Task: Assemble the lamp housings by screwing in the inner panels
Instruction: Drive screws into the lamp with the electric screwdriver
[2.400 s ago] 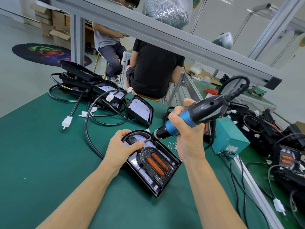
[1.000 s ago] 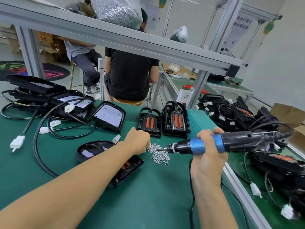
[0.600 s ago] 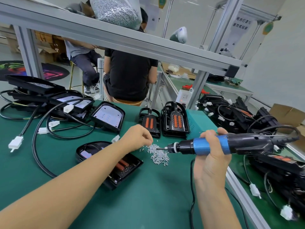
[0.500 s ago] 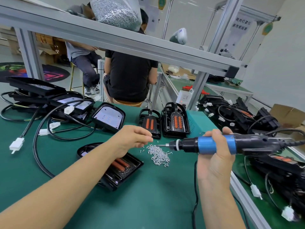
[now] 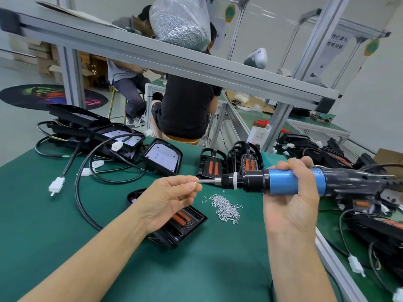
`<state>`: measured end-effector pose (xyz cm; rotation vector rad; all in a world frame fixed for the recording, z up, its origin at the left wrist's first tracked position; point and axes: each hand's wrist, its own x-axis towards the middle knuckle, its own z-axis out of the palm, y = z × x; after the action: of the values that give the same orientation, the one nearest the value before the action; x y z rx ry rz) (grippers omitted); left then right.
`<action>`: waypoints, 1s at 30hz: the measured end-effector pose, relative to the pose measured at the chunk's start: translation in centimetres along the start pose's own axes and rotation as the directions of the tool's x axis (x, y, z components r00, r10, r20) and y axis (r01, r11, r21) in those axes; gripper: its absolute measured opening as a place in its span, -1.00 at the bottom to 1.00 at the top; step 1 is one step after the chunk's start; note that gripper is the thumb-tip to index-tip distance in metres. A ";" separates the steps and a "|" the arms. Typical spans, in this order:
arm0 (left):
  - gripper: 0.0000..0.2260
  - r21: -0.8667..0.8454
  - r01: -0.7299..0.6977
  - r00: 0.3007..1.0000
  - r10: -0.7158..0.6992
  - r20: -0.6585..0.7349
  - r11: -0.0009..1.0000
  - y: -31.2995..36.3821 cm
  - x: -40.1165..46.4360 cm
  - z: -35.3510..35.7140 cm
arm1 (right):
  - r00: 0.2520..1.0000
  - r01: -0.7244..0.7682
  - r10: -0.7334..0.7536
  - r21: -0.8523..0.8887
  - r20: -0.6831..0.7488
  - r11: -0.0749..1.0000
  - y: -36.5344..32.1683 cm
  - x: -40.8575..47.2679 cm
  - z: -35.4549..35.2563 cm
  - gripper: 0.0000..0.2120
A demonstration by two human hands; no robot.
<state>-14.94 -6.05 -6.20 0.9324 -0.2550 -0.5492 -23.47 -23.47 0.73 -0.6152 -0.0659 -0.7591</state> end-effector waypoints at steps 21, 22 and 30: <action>-0.86 0.906 -0.167 0.955 0.291 0.051 0.389 0.7 1.5 -2.4 | 0.994 0.088 -0.064 -0.287 0.090 0.954 2.0 -0.2 -1.4 -0.69; -0.85 0.943 -0.148 0.959 0.277 0.063 0.298 0.5 1.8 -2.3 | 0.994 0.088 -0.066 -0.309 0.083 0.947 2.3 -0.2 -1.8 -0.67; -0.90 0.995 -0.080 0.981 0.180 0.068 0.057 -0.6 1.6 -2.8 | 0.995 0.058 -0.023 -0.392 0.093 0.918 4.0 -0.2 -3.8 -0.66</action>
<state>-12.62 -5.27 -8.33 2.3349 -0.7110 -0.0376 -21.56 -23.12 -4.44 -1.0357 -0.0044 -0.7918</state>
